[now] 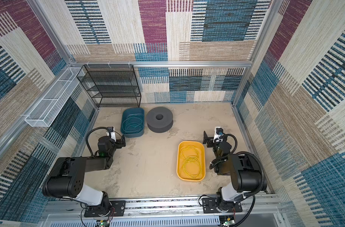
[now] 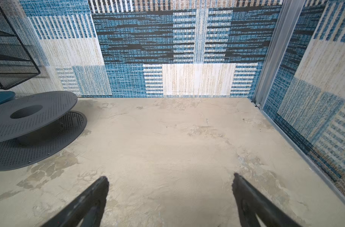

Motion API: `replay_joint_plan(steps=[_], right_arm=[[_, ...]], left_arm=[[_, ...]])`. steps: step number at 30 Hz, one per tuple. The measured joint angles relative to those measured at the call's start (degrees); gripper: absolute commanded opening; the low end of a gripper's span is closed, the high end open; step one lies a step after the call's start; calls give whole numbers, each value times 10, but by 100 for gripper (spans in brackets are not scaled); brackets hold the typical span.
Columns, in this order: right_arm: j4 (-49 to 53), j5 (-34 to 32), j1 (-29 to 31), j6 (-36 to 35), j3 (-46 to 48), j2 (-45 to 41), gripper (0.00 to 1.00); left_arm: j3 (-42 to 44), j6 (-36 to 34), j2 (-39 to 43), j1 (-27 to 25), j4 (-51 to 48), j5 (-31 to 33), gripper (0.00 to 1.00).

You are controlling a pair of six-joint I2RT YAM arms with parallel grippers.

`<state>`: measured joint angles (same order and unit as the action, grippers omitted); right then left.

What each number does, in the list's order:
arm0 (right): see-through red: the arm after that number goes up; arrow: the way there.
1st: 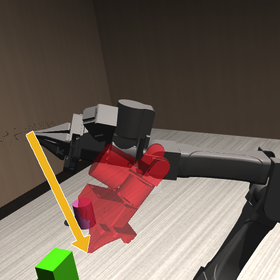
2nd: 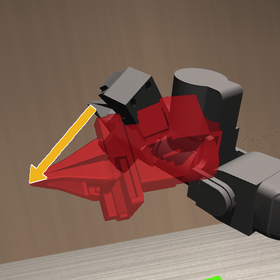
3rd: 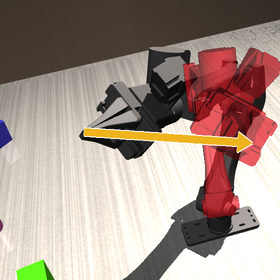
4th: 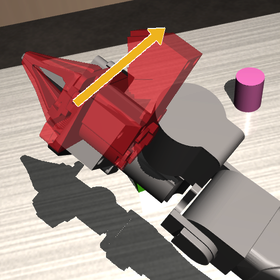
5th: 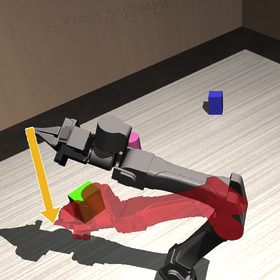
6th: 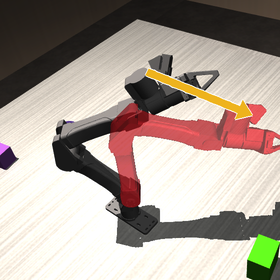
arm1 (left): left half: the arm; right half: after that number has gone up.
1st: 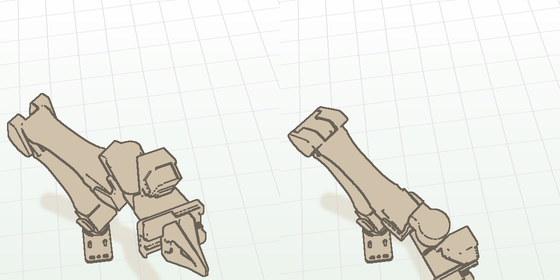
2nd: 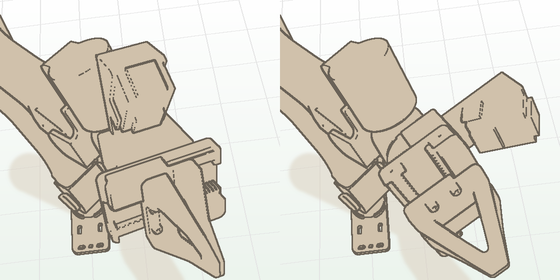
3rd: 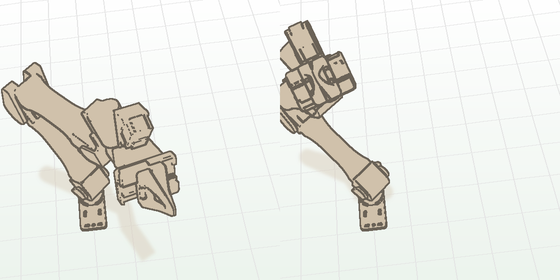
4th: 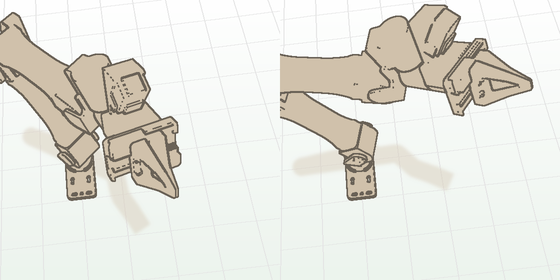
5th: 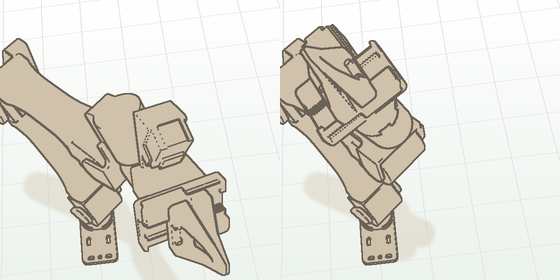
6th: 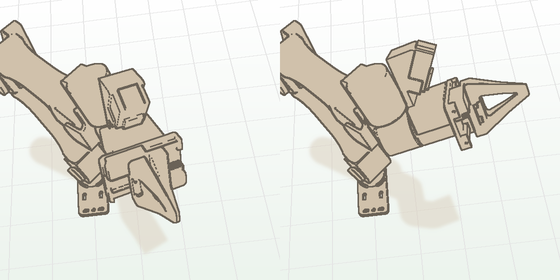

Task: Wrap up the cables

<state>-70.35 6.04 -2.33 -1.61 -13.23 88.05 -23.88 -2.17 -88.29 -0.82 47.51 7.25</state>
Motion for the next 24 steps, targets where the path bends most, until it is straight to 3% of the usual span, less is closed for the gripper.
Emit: replay_joint_plan(steps=[24], right_arm=[[0, 0, 0, 0, 0, 0, 99]], left_arm=[[0, 5, -1, 0, -7, -1, 99]])
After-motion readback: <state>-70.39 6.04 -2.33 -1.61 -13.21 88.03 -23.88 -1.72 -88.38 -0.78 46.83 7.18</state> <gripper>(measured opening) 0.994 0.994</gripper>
